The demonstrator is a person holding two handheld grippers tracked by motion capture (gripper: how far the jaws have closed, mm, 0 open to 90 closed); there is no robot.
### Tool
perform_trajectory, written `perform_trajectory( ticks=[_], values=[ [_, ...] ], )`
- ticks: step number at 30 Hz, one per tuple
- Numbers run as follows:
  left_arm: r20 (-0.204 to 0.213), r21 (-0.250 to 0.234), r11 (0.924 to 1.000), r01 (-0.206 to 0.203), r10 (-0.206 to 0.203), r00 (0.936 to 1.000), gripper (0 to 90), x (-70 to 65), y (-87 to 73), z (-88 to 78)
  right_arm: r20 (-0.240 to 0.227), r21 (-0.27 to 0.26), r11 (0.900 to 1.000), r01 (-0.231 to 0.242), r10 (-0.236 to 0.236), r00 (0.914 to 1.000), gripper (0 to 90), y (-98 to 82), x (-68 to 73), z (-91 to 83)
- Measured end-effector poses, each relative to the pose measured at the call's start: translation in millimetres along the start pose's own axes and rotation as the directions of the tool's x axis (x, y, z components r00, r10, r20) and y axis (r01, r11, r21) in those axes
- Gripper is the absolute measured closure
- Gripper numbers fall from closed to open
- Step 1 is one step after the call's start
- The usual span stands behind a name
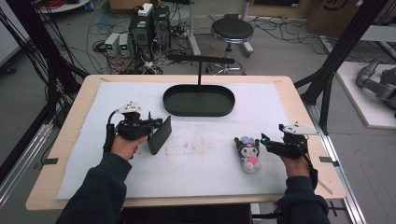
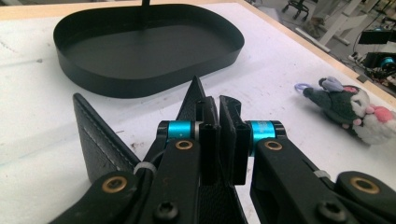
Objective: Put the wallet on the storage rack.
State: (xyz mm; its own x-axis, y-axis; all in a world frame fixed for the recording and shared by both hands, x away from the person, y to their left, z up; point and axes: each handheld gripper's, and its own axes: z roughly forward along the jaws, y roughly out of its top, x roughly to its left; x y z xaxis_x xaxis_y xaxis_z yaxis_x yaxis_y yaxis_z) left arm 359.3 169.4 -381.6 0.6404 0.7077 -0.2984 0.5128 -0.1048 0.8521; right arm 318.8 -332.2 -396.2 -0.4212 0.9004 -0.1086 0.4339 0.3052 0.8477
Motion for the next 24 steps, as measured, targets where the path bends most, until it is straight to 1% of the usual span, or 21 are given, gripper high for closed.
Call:
perform_trajectory(
  ticks=[4, 6, 7, 8, 10, 11, 12, 13, 15, 16, 18, 19, 21, 22, 23, 24],
  values=[
    [0.015, 0.001, 0.9999, 0.013, -0.013, 0.9998, 76.6, 0.8, -1.9, 1.2, -0.001, 0.002, 1.000, 0.001, -0.001, 1.0000, 21.5, 0.4, 1.3, 0.4],
    [0.016, -0.010, 0.9999, 0.010, -0.010, 0.9998, 69.7, 0.8, -1.5, 0.2, -0.001, 0.002, 1.000, 0.003, -0.003, 1.0000, 21.6, 0.4, 1.5, 0.6],
    [0.010, -0.031, 0.9995, 0.008, -0.008, 0.9999, 63.4, 0.4, -1.1, -1.1, -0.002, 0.002, 1.000, 0.002, -0.002, 1.0000, 21.5, 0.4, 1.6, 0.7],
    [-0.001, -0.054, 0.9985, -0.002, 0.002, 1.0000, 57.3, 0.0, -0.7, -3.3, -0.003, 0.003, 1.000, 0.002, -0.002, 1.0000, 21.6, 0.4, 1.7, 0.7],
    [-0.052, -0.104, 0.9940, -0.034, 0.029, 0.9982, 46.8, -2.5, -0.2, -9.5, -0.004, 0.006, 1.000, 0.001, -0.001, 1.0000, 21.5, 0.1, 1.7, 0.9],
    [-0.087, -0.126, 0.9906, -0.054, 0.044, 0.9953, 43.0, -4.5, -0.6, -13.0, -0.004, 0.007, 1.000, 0.000, 0.000, 1.0000, 21.5, -0.1, 1.6, 0.8],
    [-0.131, -0.145, 0.9865, -0.075, 0.056, 0.9898, 37.1, -6.6, -1.9, -16.4, -0.005, 0.007, 1.000, -0.001, 0.001, 1.0000, 21.5, -0.3, 1.5, 0.8],
    [-0.168, -0.157, 0.9842, -0.081, 0.055, 0.9843, 31.9, -9.0, -4.2, -19.0, -0.004, 0.008, 1.000, 0.001, 0.000, 1.0000, 21.5, -0.4, 1.1, 0.8],
    [-0.213, -0.159, 0.9837, -0.084, 0.049, 0.9758, 24.8, -13.9, -10.0, -21.9, -0.002, 0.005, 1.000, -0.003, 0.003, 1.0000, 21.5, -0.7, 0.8, 1.1],
    [-0.226, -0.157, 0.9835, -0.091, 0.054, 0.9727, 21.9, -16.5, -13.4, -22.8, -0.002, 0.006, 1.000, -0.001, 0.001, 1.0000, 21.5, -0.8, 0.4, 1.2],
    [-0.243, -0.162, 0.9816, -0.102, 0.060, 0.9681, 21.8, -21.6, -20.5, -24.0, -0.003, 0.009, 1.000, -0.004, 0.004, 1.0000, 21.5, -0.7, 0.8, 1.2],
    [-0.248, -0.161, 0.9821, -0.098, 0.056, 0.9672, 21.8, -23.9, -24.1, -23.6, -0.003, 0.009, 1.000, -0.002, 0.002, 1.0000, 21.5, -0.6, 1.0, 1.3],
    [-0.261, -0.145, 0.9842, -0.101, 0.061, 0.9635, 21.8, -28.1, -31.1, -21.0, -0.004, 0.008, 1.000, -0.002, 0.002, 1.0000, 21.6, -0.1, 1.9, 1.6],
    [-0.266, -0.129, 0.9860, -0.107, 0.069, 0.9615, 21.8, -29.6, -34.8, -18.7, -0.005, 0.009, 1.000, -0.001, 0.001, 1.0000, 21.5, 0.0, 2.0, 1.7],
    [-0.275, -0.109, 0.9879, -0.111, 0.077, 0.9584, 21.8, -30.5, -38.3, -15.4, -0.006, 0.008, 1.000, 0.001, -0.001, 1.0000, 21.5, 0.3, 2.3, 1.9],
    [-0.290, -0.092, 0.9895, -0.111, 0.080, 0.9535, 21.8, -30.7, -41.5, -11.9, -0.007, 0.008, 1.000, 0.001, -0.001, 1.0000, 21.5, 0.5, 2.7, 2.2]
  ],
)
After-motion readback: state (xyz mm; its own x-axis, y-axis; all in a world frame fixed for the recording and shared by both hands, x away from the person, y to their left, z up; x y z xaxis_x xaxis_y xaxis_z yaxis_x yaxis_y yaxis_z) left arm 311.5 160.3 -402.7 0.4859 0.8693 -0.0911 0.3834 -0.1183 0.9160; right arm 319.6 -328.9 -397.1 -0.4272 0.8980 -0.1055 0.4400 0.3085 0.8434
